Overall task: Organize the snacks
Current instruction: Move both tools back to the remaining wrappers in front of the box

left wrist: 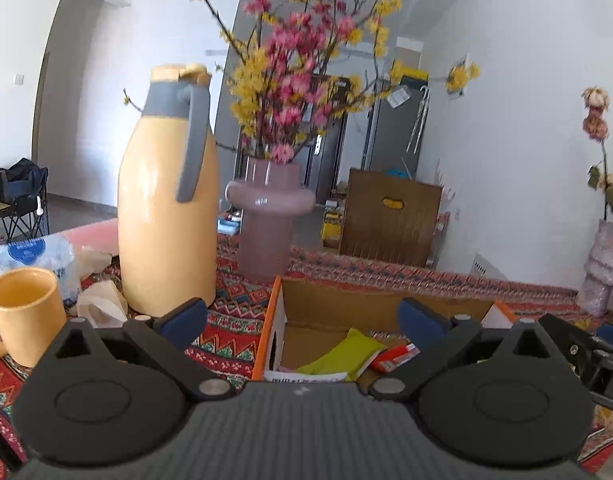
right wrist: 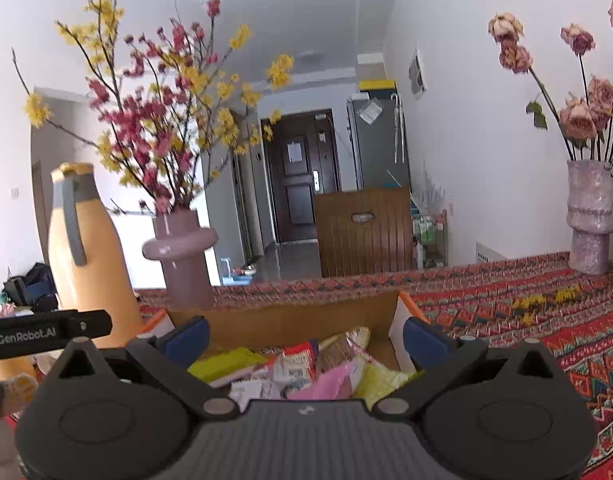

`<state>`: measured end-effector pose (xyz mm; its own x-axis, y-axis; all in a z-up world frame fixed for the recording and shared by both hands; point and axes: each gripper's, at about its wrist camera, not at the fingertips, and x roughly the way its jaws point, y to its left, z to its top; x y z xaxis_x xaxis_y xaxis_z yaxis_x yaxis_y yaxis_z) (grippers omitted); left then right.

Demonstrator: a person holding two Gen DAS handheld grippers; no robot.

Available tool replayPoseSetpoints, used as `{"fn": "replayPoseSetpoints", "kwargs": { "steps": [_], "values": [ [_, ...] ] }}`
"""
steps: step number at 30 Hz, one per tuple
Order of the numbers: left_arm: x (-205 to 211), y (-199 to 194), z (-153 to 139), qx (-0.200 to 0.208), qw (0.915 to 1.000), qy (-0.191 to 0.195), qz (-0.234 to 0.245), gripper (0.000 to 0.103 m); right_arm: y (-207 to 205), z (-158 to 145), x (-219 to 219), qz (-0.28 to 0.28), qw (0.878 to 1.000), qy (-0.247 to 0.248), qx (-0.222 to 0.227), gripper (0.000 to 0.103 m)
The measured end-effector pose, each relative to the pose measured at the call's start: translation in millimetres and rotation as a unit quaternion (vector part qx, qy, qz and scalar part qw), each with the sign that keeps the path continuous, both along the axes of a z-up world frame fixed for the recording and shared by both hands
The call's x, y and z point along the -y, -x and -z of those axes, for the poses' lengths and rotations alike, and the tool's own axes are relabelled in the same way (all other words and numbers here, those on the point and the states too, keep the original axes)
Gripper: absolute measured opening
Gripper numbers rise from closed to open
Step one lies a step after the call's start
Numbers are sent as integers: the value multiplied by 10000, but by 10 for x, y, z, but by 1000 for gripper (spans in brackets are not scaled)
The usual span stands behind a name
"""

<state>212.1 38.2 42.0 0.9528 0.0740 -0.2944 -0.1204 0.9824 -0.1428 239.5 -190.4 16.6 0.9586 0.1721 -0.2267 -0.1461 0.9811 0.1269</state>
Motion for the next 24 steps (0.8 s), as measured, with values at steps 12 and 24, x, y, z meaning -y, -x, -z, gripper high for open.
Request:
{"fn": "replayPoseSetpoints", "kwargs": {
  "steps": [12, 24],
  "values": [
    [-153, 538, 112, -236, 9997, -112, 32, 103, 554, -78, 1, -182, 9998, 110, -47, 103],
    [-472, 796, 554, -734, 9971, -182, -106, 103, 762, 417, 54, -169, 9941, 262, -1043, 103]
  ]
}}
